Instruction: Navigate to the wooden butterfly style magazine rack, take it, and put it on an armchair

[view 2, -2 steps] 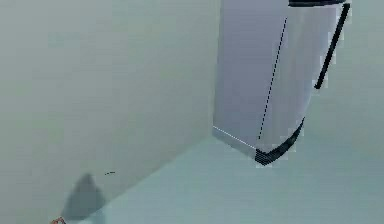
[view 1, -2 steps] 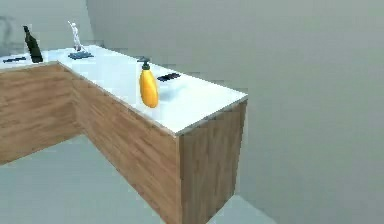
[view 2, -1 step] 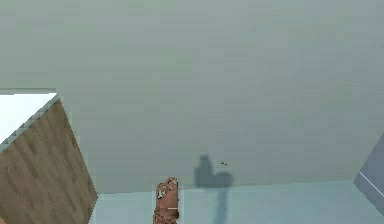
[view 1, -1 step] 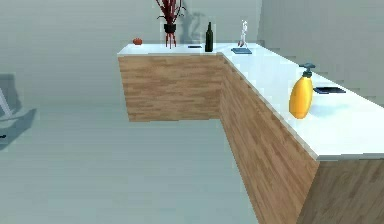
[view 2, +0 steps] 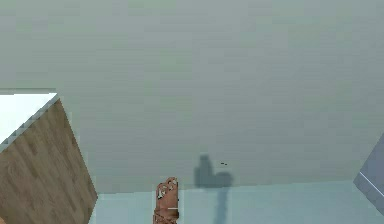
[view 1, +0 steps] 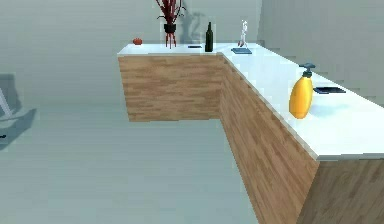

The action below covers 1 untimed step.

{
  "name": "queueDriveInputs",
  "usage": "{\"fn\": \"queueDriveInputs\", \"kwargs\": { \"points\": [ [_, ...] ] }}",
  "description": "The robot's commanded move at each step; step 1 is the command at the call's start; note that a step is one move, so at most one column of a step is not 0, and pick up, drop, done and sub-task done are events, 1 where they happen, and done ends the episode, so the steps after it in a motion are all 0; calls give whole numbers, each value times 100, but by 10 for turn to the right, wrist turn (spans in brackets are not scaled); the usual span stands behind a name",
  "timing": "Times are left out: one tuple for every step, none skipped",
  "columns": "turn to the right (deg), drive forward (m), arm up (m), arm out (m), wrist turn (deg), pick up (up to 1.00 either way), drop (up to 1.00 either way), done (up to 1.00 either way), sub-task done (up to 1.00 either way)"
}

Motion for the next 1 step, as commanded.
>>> {"fn": "queueDriveInputs", "kwargs": {
  "points": [
    [0,0,0,42,0,0,0,0,0]
  ]
}}
